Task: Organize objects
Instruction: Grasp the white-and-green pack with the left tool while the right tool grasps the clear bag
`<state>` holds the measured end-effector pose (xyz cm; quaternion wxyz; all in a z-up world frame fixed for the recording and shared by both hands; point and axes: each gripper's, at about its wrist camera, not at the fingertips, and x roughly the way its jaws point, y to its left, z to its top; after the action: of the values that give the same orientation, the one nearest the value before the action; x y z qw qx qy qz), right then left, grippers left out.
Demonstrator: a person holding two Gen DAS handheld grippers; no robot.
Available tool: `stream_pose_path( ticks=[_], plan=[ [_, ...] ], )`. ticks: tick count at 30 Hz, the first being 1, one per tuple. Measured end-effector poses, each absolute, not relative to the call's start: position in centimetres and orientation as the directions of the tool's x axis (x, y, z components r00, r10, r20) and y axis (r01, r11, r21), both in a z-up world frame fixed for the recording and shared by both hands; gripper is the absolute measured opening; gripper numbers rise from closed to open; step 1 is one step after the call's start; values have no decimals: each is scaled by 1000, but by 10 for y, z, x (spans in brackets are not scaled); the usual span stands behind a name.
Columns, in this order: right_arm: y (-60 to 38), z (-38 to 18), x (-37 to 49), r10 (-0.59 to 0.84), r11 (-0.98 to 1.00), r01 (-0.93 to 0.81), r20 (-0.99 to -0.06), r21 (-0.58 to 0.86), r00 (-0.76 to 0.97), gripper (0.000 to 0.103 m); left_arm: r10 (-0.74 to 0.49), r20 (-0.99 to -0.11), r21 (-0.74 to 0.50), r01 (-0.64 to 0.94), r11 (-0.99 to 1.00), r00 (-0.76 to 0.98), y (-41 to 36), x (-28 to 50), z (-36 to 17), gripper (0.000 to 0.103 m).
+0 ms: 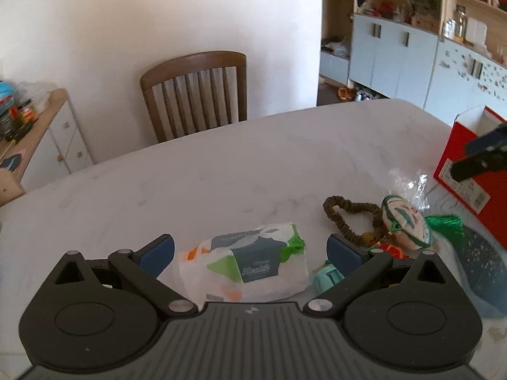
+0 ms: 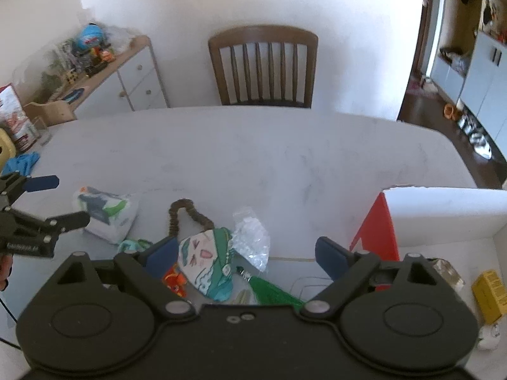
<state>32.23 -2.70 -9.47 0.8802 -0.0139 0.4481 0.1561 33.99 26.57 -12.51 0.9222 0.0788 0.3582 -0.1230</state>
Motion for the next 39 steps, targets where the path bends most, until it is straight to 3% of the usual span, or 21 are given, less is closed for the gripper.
stream_pose_path(
  ticks=[14, 31, 34, 39],
  plan=[
    [-25, -130, 372, 261, 964, -173, -856, 204, 446, 75, -251, -723, 8, 371, 929, 644, 278, 373, -160, 103],
    [-36, -163, 387, 290, 956, -77, -875, 283, 387, 54, -242, -768, -41, 331, 943, 593, 277, 379, -194, 102],
    [-36, -166, 389, 302, 951, -52, -873, 306, 382, 46, -221, -761, -9, 331, 943, 610, 273, 379, -194, 96],
    [-39, -169, 386, 324, 939, -22, -862, 343, 390, 38, -213, -749, 3, 324, 946, 627, 269, 375, -190, 73]
  ],
)
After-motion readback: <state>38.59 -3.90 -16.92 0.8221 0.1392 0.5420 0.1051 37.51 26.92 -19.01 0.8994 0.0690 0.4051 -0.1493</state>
